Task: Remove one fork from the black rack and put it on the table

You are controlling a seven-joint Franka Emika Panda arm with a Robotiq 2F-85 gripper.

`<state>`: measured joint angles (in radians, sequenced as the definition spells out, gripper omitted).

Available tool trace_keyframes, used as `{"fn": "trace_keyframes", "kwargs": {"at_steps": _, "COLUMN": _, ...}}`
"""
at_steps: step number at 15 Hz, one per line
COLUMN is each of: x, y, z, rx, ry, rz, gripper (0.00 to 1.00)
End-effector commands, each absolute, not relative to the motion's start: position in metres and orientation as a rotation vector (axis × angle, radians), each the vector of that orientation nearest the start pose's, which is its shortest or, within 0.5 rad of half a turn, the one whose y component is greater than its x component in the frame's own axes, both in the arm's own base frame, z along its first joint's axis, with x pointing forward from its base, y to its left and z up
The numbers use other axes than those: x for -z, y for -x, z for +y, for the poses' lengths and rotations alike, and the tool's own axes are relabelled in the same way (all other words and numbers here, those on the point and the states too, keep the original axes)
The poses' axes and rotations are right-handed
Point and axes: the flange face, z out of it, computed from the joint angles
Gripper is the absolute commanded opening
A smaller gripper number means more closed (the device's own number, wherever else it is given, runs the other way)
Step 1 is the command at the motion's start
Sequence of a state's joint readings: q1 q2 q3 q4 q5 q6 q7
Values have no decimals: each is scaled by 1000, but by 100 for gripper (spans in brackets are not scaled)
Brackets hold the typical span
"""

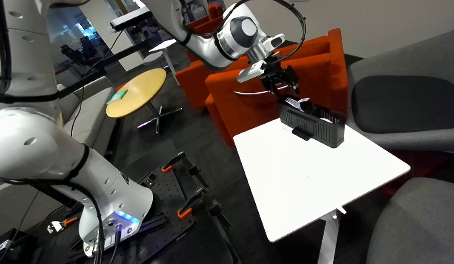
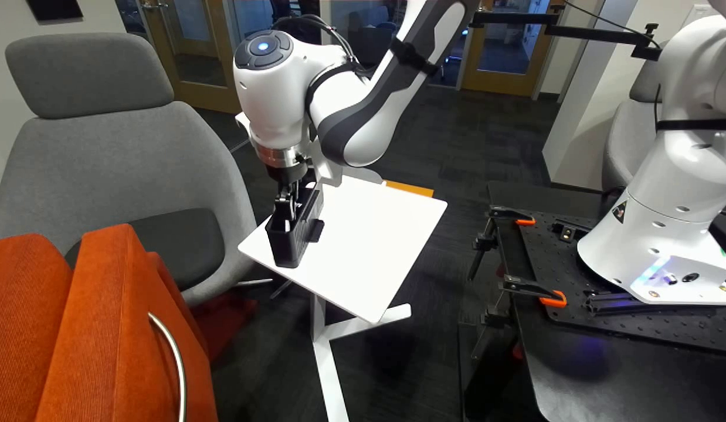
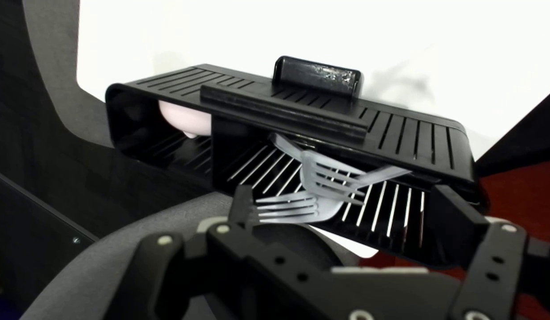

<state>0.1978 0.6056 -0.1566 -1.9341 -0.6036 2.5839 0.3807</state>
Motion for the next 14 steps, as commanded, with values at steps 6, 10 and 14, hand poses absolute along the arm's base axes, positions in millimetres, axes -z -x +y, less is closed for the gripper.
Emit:
{"fn": "trace_keyframes", "kwargs": {"at_steps": 6, "x": -173, "y": -613, "z": 25, "rx": 124, "ry": 3559, "rz": -303, "gripper": 66}}
{"fn": "trace_keyframes", "kwargs": {"at_steps": 10, "x": -172, "y": -611, "z": 23, "rx": 116, "ry": 3561, "rz": -302, "gripper": 34}}
{"fn": "trace_keyframes", "kwargs": {"at_steps": 14, "x": -173, "y": -609, "z": 23, "rx": 114, "ry": 3564, "rz": -309, "gripper": 4}}
